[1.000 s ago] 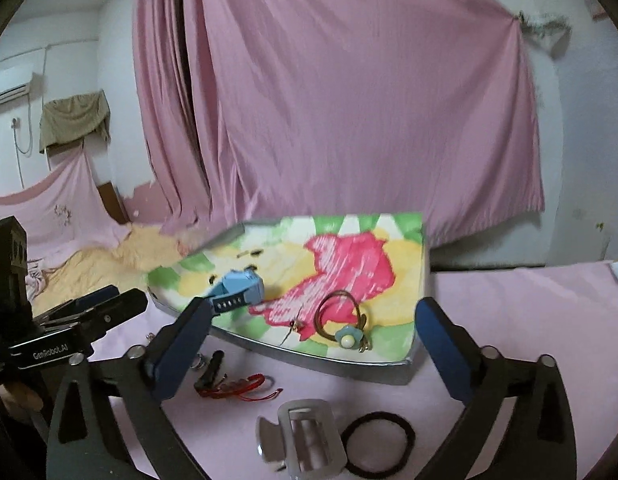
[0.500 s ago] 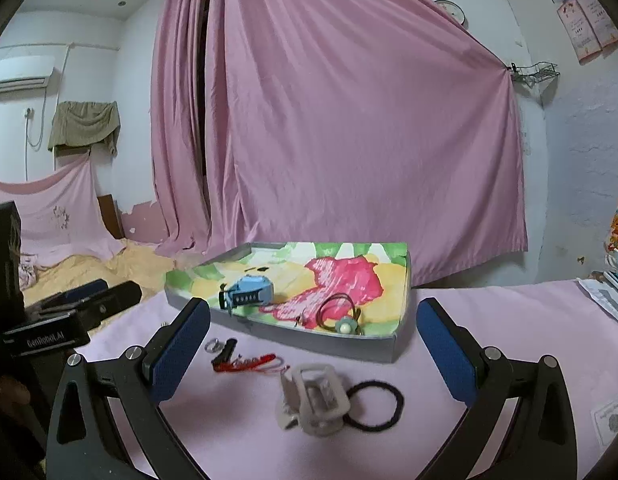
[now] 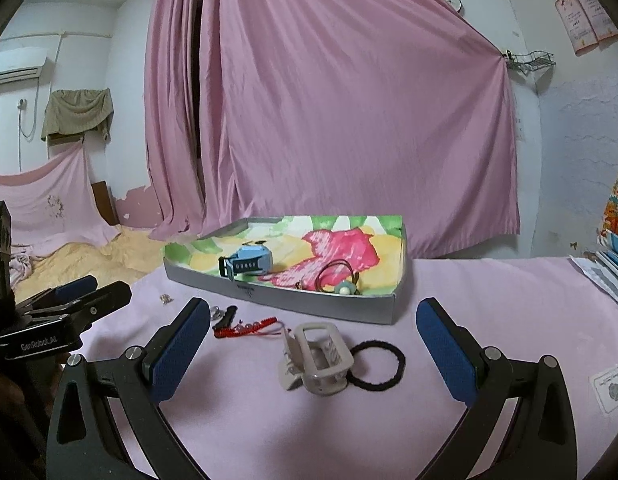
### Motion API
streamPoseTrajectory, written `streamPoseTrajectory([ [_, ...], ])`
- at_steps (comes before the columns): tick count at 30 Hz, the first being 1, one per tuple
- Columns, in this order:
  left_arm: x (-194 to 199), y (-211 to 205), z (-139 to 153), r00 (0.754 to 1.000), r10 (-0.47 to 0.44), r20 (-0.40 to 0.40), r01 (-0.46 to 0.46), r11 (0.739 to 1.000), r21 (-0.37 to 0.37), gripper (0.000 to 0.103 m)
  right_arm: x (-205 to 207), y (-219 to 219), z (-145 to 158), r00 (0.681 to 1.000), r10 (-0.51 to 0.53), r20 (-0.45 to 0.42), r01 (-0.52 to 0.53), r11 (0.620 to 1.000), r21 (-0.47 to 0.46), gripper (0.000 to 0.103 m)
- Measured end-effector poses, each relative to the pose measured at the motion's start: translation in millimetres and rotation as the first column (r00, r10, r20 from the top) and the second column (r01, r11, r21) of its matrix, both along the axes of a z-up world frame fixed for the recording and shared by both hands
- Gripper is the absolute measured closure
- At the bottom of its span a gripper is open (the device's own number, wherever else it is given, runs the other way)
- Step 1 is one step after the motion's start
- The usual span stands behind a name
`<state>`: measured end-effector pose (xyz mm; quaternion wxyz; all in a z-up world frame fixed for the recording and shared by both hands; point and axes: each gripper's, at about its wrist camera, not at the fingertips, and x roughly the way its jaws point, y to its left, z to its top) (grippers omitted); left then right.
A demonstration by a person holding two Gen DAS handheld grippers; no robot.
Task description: Organize jewelry
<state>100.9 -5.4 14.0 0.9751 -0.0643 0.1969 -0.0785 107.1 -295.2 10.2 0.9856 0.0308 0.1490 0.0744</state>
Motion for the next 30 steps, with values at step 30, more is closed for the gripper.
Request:
streamPoseTrajectory([
  [30, 69.2, 16.3, -18.8, 0.952, 0.089, -0.294, -0.053, 0.990, 0.128, 0.001, 60.6, 14.4, -30.4, 0.951, 0.037, -0.307, -0.035, 0.999, 0.013, 0.002],
])
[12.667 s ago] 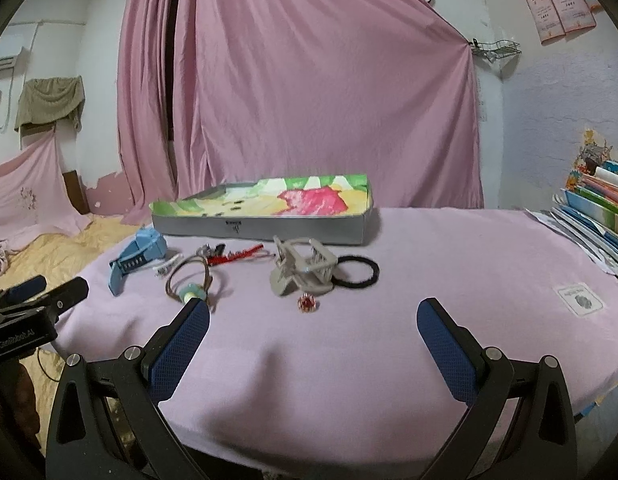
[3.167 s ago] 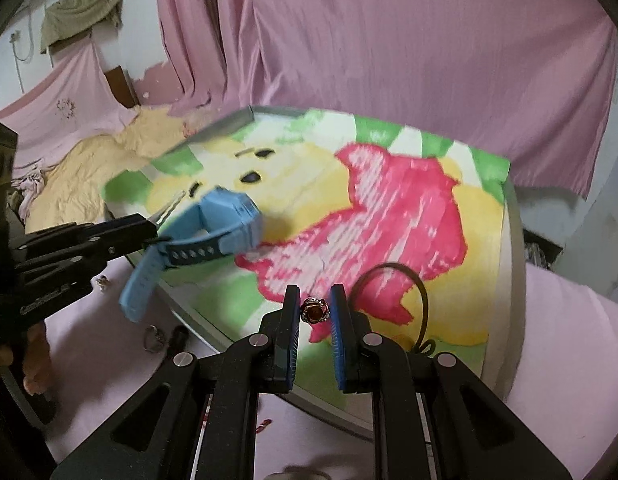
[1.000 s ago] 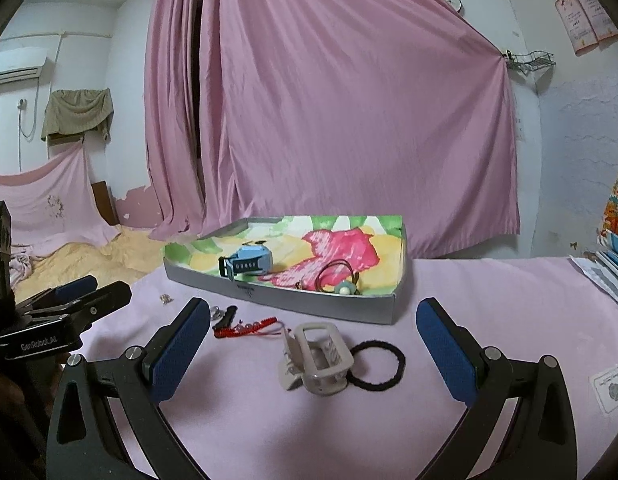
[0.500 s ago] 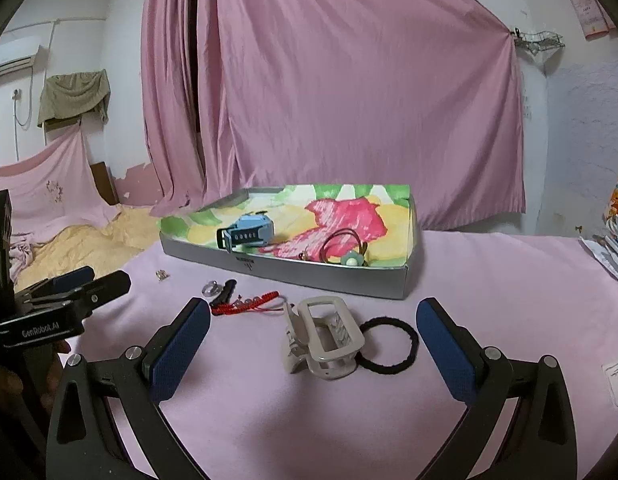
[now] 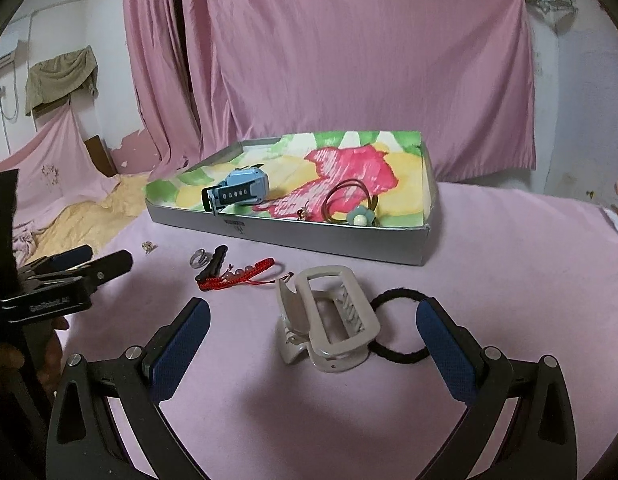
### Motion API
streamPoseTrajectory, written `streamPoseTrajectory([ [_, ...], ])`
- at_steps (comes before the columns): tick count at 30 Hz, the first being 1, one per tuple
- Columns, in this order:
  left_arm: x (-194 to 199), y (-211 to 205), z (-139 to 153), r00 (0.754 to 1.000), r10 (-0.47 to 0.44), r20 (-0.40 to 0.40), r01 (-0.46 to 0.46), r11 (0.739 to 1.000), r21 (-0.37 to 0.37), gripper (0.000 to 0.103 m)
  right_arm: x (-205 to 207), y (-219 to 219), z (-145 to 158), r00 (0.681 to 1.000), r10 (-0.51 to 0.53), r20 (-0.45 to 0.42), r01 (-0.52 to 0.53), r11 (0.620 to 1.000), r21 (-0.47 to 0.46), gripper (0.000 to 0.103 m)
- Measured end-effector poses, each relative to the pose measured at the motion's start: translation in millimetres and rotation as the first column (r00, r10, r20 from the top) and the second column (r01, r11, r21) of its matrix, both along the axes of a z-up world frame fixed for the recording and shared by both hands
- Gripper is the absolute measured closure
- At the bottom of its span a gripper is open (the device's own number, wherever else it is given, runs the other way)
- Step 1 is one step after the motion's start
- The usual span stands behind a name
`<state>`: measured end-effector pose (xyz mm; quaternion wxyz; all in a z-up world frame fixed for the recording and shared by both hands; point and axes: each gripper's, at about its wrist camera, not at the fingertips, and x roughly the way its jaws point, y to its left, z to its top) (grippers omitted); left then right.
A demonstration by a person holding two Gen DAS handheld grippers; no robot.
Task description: Organize jewelry
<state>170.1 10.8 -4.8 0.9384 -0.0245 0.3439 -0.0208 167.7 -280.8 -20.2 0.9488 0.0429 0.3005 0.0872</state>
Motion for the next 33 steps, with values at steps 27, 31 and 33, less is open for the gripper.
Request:
streamPoseTrajectory([
  [27, 51.9, 9.0, -13.0, 0.984, -0.032, -0.175, 0.020, 0.997, -0.068, 0.061, 28.8, 28.0, -6.3, 0.989, 0.105, -0.109, -0.102, 0.994, 0.027, 0.043],
  [31, 54.6, 9.7, -12.9, 0.984, -0.026, -0.178, 0.016, 0.998, -0.057, 0.073, 36.2, 30.8, -9.8, 0.985, 0.101, -0.141, -0.099, 0.995, 0.021, 0.052],
  [33, 54.9, 10.3, -12.6, 0.984, -0.022, -0.179, 0.013, 0.999, -0.052, 0.081, 37.8, 31.0, -11.9, 0.982, 0.106, -0.154, -0.103, 0.994, 0.033, 0.057],
])
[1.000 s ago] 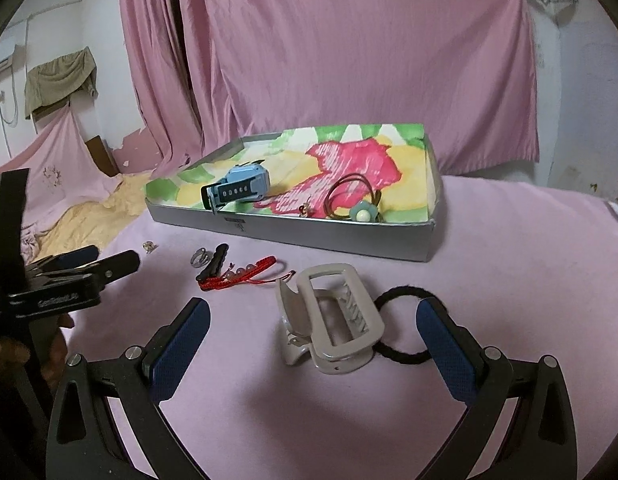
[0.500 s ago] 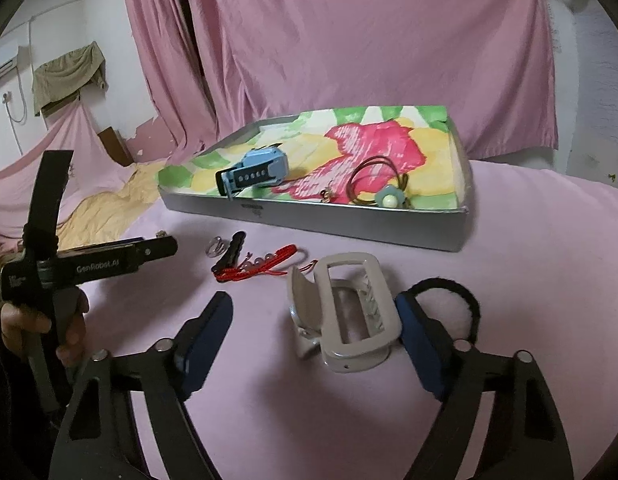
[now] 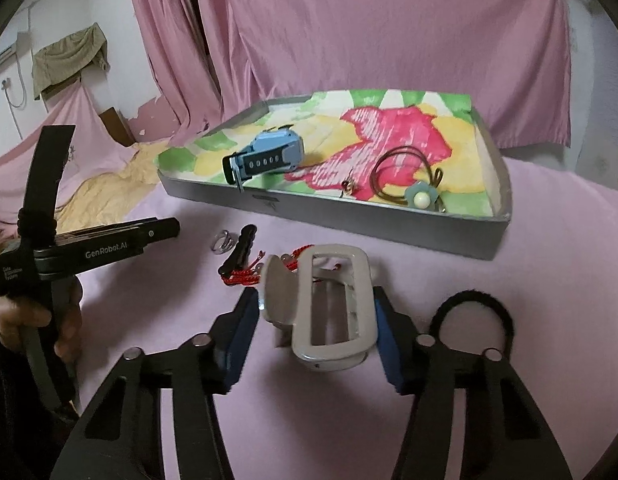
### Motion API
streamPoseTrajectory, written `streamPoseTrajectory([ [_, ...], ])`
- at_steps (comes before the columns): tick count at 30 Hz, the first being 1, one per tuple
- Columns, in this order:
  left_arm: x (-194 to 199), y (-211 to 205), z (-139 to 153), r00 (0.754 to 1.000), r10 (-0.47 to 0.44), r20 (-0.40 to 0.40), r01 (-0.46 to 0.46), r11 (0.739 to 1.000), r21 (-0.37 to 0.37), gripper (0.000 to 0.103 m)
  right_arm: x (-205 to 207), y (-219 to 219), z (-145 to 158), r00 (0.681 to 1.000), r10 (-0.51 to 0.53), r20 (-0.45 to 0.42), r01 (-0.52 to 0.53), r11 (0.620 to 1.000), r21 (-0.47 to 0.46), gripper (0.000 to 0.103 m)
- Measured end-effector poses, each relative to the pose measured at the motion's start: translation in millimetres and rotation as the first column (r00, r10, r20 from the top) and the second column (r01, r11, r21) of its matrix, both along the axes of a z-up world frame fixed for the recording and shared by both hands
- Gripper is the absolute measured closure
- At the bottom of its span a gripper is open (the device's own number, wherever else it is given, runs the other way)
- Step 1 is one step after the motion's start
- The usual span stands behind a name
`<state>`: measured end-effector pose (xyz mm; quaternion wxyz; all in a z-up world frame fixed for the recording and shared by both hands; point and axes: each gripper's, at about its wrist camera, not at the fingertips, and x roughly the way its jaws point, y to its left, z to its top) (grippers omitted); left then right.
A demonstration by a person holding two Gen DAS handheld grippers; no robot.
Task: Organize jewelry
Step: 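Grasp the small gold earring with the left tool while the right tool grasps the grey claw clip, then carry the earring with the left tool into the tray while the right tool drops the claw clip there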
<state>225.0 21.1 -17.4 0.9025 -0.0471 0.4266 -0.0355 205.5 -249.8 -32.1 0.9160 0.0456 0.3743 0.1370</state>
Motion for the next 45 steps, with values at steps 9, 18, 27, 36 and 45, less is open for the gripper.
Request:
streamPoseTrajectory([
  [9, -2.1, -3.1, -0.4, 1.000, -0.027, -0.001, 0.027, 1.000, 0.002, 0.092, -2.1, -2.1, 0.8, 1.000, 0.009, 0.012, -0.009, 0.999, 0.033, 0.061],
  [18, -29.6, -18.6, -1.6, 0.995, -0.094, 0.033, 0.095, 0.994, -0.047, 0.092, -13.5, -5.0, -1.3, 0.999, 0.034, 0.033, -0.036, 0.997, 0.070, 0.061],
  [27, -63.7, -35.9, 15.3, 0.961, -0.198, 0.193, 0.223, 0.968, -0.117, 0.092, -28.0, -15.7, 7.7, 0.994, 0.025, 0.110, -0.039, 0.991, 0.127, 0.061],
  [36, -54.1, -42.8, 46.9, 0.934, -0.177, 0.310, 0.227, 0.965, -0.131, 0.092, -20.1, -26.5, 31.7, 0.981, -0.013, 0.193, -0.008, 0.994, 0.107, 0.061],
  [45, -1.7, -31.2, 52.2, 0.949, -0.043, 0.314, 0.094, 0.984, -0.151, 0.092, 29.0, -28.1, 47.3, 0.973, -0.050, 0.225, 0.029, 0.995, 0.093, 0.061],
])
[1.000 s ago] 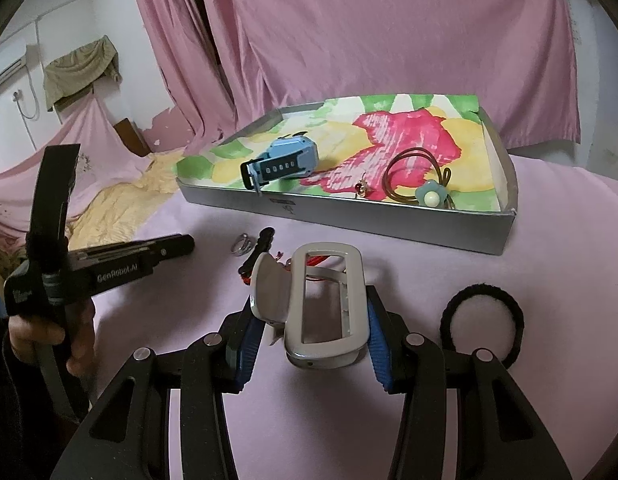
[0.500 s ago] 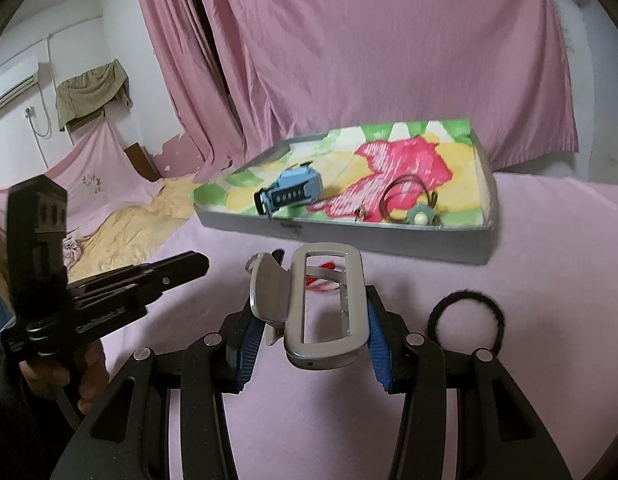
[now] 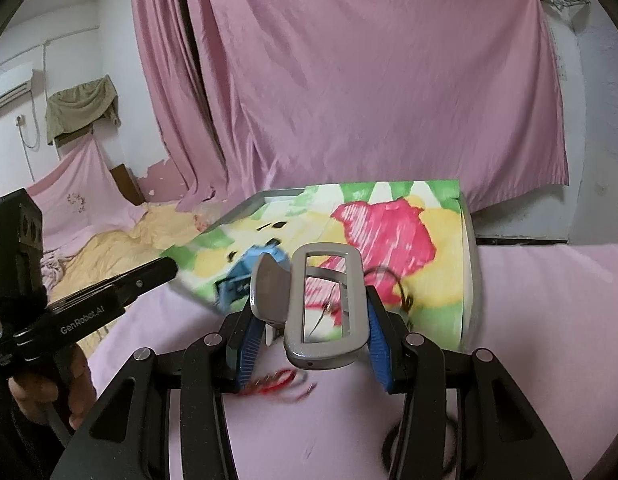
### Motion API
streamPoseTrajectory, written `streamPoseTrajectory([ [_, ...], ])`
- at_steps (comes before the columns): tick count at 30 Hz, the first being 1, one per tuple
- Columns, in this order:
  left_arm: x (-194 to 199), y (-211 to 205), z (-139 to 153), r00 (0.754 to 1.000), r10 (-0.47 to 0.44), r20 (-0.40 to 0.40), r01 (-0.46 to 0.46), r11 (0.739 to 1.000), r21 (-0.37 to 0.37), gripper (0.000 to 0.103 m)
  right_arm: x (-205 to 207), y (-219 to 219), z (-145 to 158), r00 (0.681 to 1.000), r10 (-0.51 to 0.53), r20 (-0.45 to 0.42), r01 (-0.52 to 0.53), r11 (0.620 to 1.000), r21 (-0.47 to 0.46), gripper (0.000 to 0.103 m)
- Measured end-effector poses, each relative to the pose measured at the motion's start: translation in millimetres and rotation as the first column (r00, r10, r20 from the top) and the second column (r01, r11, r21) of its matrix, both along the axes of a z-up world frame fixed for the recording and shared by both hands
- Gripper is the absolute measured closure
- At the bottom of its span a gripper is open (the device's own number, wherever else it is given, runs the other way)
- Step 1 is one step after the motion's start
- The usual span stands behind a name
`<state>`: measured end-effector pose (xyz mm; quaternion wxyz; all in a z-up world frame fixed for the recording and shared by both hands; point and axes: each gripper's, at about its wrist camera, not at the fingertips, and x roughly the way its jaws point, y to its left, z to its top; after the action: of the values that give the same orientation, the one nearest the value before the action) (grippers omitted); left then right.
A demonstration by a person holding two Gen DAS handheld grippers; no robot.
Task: Organize jewelry
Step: 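Carry the earring with the left tool into the tray while the right tool drops the claw clip there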
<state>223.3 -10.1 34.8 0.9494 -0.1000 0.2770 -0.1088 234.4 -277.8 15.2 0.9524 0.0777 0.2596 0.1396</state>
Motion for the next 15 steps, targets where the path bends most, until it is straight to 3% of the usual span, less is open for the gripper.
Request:
streamPoseTrajectory([
  [7, 35.7, 11.5, -13.7, 0.996, 0.025, -0.084, -0.025, 1.000, -0.006, 0.092, 42.1, 10.5, -6.8, 0.999, -0.025, -0.048, 0.023, 0.999, -0.034, 0.061],
  [15, 48.6, 3.3, -31.3, 0.988, -0.009, -0.153, 0.011, 1.000, 0.012, 0.092, 58.2, 20.7, -21.2, 0.994, -0.020, -0.103, 0.015, 0.998, -0.055, 0.061],
])
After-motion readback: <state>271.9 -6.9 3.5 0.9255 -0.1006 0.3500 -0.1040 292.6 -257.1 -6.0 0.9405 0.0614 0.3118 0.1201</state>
